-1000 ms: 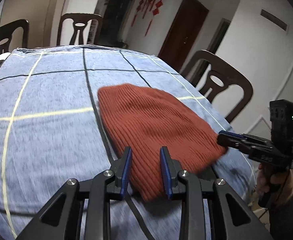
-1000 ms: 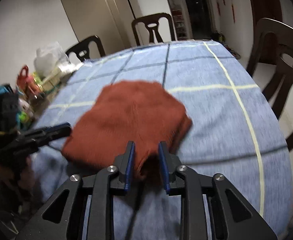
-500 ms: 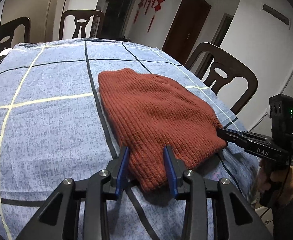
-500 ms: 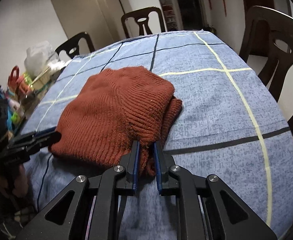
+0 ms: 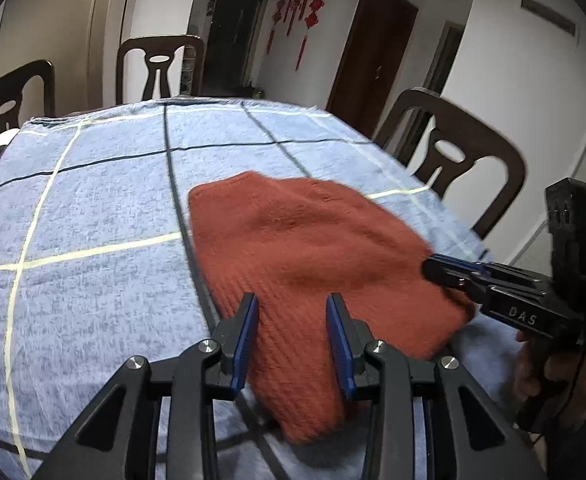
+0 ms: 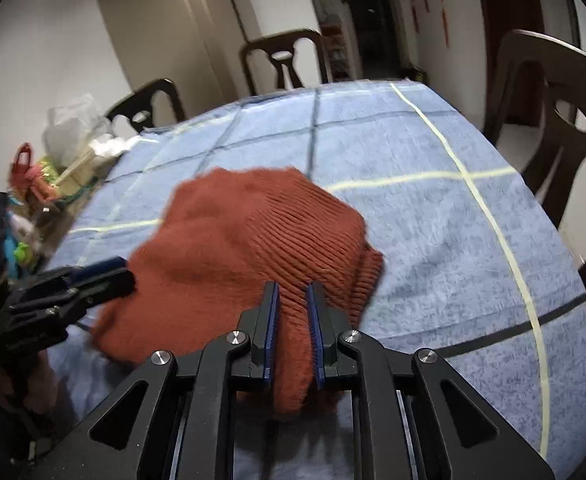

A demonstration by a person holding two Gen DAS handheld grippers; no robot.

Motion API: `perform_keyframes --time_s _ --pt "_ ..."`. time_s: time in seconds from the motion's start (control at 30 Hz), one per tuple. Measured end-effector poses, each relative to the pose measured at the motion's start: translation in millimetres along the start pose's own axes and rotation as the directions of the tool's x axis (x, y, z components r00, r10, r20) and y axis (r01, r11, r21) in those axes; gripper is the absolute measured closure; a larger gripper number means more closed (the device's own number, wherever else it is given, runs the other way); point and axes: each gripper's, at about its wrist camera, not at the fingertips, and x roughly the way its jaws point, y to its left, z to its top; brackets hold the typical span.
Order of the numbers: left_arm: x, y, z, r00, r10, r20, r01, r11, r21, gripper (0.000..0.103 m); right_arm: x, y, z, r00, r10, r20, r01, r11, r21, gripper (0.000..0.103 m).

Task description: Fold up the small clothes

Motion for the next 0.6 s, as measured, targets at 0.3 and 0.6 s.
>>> perform_keyframes --time_s 0.3,0.6 --pt "-10.0 1.5 -3.4 1.000 -0.017 0.014 0.017 0.999 -0.034 0.064 -4.7 -3.6 10.5 1.000 0.016 0.023 -0.017 0.999 0.035 0.086" --pt "-3.2 0.7 14.0 0.999 -0.020 0.032 0.022 0.999 -0.041 0.064 3.1 -7.0 21.2 1.000 0.014 0.013 -0.015 0.998 0.069 0.086"
